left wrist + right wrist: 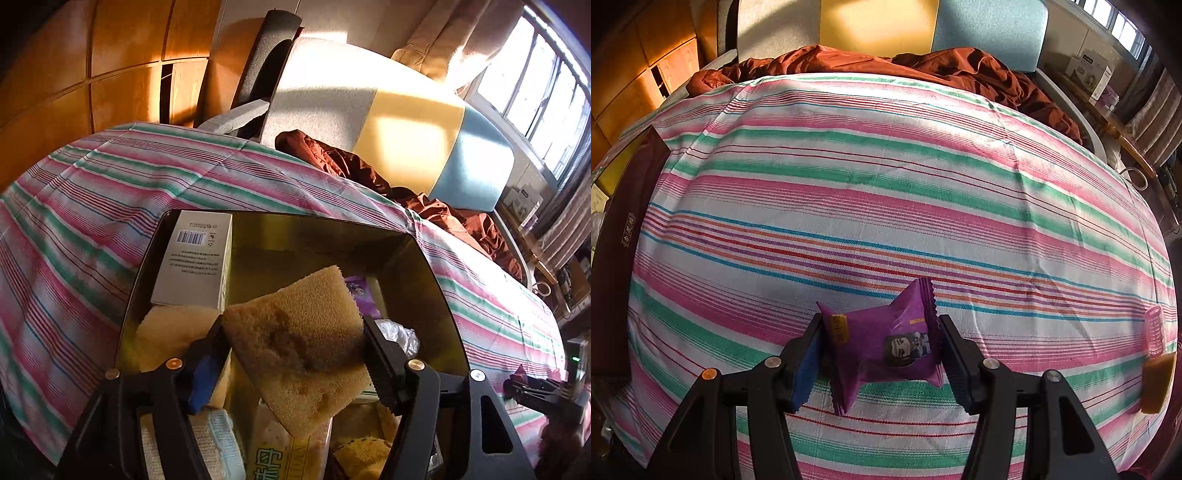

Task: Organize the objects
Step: 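Open the left tool to release the sponge while the right tool carries the packet over the tray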

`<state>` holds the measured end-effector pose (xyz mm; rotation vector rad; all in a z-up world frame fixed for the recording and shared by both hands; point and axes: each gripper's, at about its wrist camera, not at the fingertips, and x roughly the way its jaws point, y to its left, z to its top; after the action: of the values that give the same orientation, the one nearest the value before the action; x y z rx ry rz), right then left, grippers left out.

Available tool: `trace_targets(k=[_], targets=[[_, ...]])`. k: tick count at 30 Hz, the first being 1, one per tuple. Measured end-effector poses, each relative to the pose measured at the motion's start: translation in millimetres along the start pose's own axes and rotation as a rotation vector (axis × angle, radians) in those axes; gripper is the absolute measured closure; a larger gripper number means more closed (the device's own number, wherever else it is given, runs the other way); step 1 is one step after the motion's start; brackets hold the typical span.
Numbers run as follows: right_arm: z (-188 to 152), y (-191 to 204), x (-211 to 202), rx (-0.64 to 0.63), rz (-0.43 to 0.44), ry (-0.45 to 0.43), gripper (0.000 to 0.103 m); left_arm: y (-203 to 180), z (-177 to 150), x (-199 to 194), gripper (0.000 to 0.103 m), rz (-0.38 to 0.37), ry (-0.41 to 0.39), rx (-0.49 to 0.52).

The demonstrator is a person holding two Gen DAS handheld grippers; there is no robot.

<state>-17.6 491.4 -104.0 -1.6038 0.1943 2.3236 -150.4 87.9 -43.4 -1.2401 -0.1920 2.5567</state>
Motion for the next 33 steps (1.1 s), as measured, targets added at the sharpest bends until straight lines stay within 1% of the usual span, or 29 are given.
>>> trace_targets(k=[1, 5, 6, 8, 11, 14, 17, 18, 21, 24, 28, 29, 30, 31, 33], targets=[[1, 0, 1, 0.002, -0.001, 0.000, 0.041, 1, -2, -1, 0.025, -0.003, -0.002, 0.007], [0, 1, 1, 0.003, -0.008, -0.003, 0.041, 5, -10, -9, 0.018, -0.009, -0.004, 0.011], [7, -5, 8, 0.002, -0.010, -0.004, 0.041, 7, -11, -11, 0.017, -0.016, -0.004, 0.005], [6, -3, 7, -0.002, -0.012, -0.006, 0.041, 10, -15, -19, 0.017, -0.029, -0.010, -0.005], [5, 1, 5, -0.012, -0.021, -0.012, 0.045, 13, -24, -35, 0.017, -0.045, -0.031, -0.009], [6, 4, 4, -0.015, -0.028, -0.014, 0.047, 12, -34, -51, 0.017, -0.020, -0.062, 0.026], [10, 13, -6, -0.002, 0.034, -0.040, 0.047, 10, -39, -70, 0.017, 0.007, -0.109, 0.064], [7, 26, -19, 0.001, 0.059, -0.056, 0.047, 10, -39, -76, 0.017, 0.012, -0.123, 0.073], [12, 62, -40, -0.029, 0.150, -0.110, 0.047, 12, -41, -92, 0.014, 0.032, -0.170, 0.092], [21, 112, -62, -0.115, 0.225, -0.170, 0.047, 17, -41, -101, 0.013, 0.055, -0.199, 0.099], [29, 176, -82, -0.214, 0.312, -0.221, 0.047, 23, -46, -105, 0.012, 0.086, -0.204, 0.096], [29, 191, -85, -0.237, 0.330, -0.225, 0.047, 25, -47, -106, 0.012, 0.090, -0.204, 0.090], [30, 205, -85, -0.260, 0.341, -0.225, 0.047, 27, -49, -107, 0.009, 0.095, -0.204, 0.083], [28, 219, -87, -0.282, 0.343, -0.227, 0.047, 28, -50, -108, 0.006, 0.100, -0.206, 0.076], [30, 240, -83, -0.310, 0.344, -0.217, 0.047, 32, -53, -112, 0.004, 0.106, -0.214, 0.067]])
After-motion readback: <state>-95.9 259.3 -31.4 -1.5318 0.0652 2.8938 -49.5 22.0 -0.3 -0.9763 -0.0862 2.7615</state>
